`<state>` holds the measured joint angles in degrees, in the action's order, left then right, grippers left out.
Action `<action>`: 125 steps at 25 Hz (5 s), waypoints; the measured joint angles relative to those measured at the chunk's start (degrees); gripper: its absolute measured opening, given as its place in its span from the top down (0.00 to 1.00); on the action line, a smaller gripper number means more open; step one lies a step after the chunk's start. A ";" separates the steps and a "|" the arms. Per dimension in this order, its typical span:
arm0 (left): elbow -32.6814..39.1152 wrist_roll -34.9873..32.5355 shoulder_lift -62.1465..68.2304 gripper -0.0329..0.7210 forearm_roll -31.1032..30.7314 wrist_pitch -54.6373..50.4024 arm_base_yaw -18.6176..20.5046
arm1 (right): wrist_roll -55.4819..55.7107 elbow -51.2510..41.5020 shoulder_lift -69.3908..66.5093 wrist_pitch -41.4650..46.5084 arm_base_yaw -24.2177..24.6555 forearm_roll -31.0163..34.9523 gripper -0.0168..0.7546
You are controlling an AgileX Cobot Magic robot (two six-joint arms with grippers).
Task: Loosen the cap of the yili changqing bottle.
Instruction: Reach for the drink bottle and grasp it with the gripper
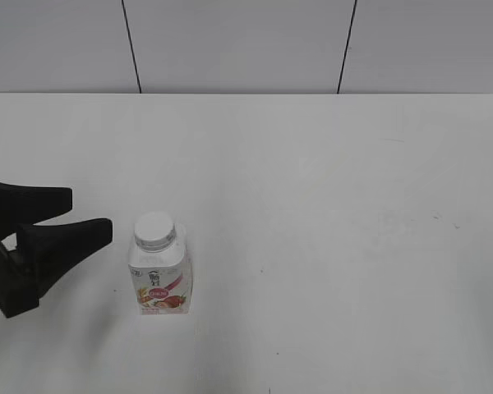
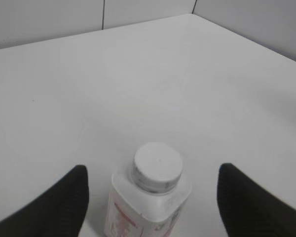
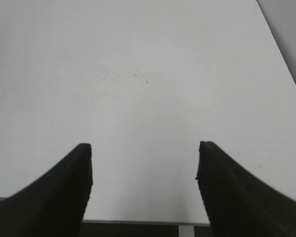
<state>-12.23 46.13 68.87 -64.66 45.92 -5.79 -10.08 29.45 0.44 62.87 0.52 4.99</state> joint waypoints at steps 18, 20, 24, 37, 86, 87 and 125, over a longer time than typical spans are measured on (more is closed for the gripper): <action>-12.33 0.56 23.57 0.29 -36.99 19.66 15.29 | 0.00 0.00 0.00 0.00 0.00 0.00 0.29; -14.67 0.43 26.31 0.29 -38.80 19.66 15.29 | 0.00 0.00 0.00 0.00 0.00 0.00 0.29; -17.94 -2.64 29.99 0.29 -39.94 19.66 15.29 | 0.00 0.00 0.00 0.00 0.00 0.00 0.29; -18.83 -19.79 39.51 0.29 -36.70 22.19 15.29 | 0.00 0.00 0.00 0.00 0.00 0.00 0.29; -18.85 -36.56 47.37 0.29 -29.90 23.03 15.29 | -0.03 0.00 0.00 0.00 0.00 0.00 0.29; -18.85 -36.56 47.37 0.29 -29.90 23.03 15.29 | -0.03 0.00 0.00 0.00 0.00 0.00 0.29; -28.17 -33.92 55.27 0.18 -25.23 23.16 3.90 | -0.03 0.00 0.00 0.00 0.00 0.00 0.29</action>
<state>-40.41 12.21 124.13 -89.89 69.08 -1.89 -10.11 29.45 0.44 62.87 0.52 4.99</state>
